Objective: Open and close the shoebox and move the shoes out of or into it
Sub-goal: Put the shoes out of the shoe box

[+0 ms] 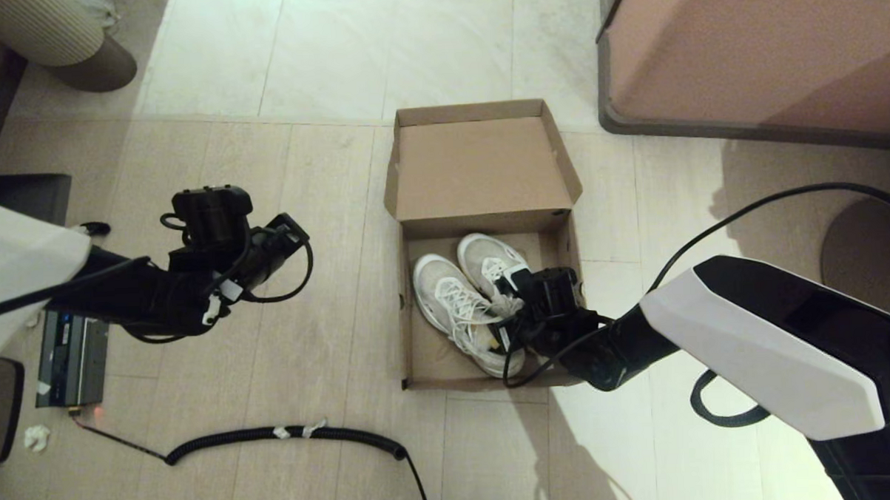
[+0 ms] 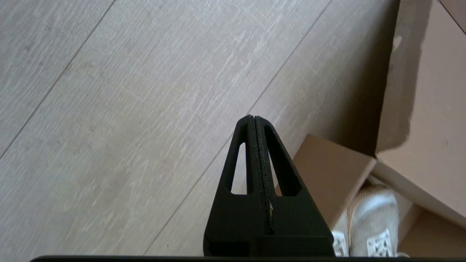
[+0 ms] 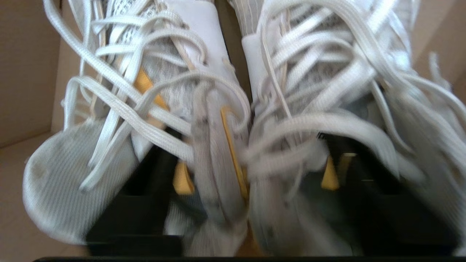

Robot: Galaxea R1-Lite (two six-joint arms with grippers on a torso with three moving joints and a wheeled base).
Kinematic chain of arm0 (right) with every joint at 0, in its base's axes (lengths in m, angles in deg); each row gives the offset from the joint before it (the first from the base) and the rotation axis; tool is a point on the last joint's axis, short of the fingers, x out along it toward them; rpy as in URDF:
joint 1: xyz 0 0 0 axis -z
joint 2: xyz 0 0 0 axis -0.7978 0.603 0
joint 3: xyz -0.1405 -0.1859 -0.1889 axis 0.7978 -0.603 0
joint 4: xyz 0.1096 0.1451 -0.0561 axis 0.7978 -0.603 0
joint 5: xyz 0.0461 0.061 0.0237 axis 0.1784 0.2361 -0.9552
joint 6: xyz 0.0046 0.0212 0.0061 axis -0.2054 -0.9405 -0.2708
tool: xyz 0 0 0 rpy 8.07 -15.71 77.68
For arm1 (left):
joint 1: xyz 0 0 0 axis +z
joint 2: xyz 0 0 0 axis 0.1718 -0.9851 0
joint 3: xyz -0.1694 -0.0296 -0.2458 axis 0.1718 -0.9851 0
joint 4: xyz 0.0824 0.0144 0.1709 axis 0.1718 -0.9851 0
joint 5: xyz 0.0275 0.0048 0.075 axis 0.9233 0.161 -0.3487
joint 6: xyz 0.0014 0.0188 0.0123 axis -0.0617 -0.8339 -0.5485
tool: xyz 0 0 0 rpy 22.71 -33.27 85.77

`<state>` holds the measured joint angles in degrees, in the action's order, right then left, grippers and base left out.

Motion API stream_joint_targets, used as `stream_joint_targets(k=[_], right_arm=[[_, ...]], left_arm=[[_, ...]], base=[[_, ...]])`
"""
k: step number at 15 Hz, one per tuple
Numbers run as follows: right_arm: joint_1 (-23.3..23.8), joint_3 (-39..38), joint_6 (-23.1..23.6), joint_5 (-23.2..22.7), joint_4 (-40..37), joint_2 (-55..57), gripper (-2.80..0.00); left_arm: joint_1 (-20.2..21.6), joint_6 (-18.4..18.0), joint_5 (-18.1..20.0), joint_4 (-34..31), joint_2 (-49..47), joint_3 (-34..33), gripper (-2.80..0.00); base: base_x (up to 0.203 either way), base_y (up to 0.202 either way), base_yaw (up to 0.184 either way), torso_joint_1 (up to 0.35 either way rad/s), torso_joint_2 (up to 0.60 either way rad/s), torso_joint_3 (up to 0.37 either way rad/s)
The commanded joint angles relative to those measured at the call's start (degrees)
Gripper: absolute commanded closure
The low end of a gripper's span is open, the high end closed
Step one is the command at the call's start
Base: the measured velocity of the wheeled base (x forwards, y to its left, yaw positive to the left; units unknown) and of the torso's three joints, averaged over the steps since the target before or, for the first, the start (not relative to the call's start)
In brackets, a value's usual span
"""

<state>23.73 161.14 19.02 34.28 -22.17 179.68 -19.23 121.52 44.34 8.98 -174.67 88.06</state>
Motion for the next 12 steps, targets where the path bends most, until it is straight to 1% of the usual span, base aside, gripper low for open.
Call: stream_joint_targets(k=[1,4,6,9,10,12], right_arm=[[-0.4,1.2,0.0,0.0,0.2,2.0,0.0],[-0.9,1.4,0.0,0.0,0.2,1.4,0.0],[-0.9,1.4,-0.2,-0.1,-0.7,-1.1,0.0],[-1.2,0.8,-1.3,-0.7,-6.3,-7.9,0.0],[-1.3,0.4,-2.4,-1.0,-8.3,-9.9,0.0],[-1.7,-0.2,-5.6,-3.4,-12.9,-13.6,0.0]], left_arm=[[0.4,0.2,-0.1,0.3,1.9,-1.3,0.0],[0.8,0.3,0.0,1.5,2.1,-2.8,0.0],[1.1,0.3,0.0,2.1,1.8,-3.1,0.0],[1.1,0.1,0.2,1.9,2.2,-3.2,0.0],[1.1,0.1,0.2,1.9,2.3,-3.2,0.0],[1.1,0.1,0.1,1.9,3.4,-3.7,0.0]], base=[[0.0,0.0,0.0,0.0,0.0,0.0],[0.0,0.0,0.0,0.0,0.0,0.0],[0.0,0.0,0.0,0.0,0.0,0.0],[0.0,0.0,0.0,0.0,0.0,0.0],[0.0,0.0,0.0,0.0,0.0,0.0],[0.0,0.0,0.0,0.0,0.0,0.0]])
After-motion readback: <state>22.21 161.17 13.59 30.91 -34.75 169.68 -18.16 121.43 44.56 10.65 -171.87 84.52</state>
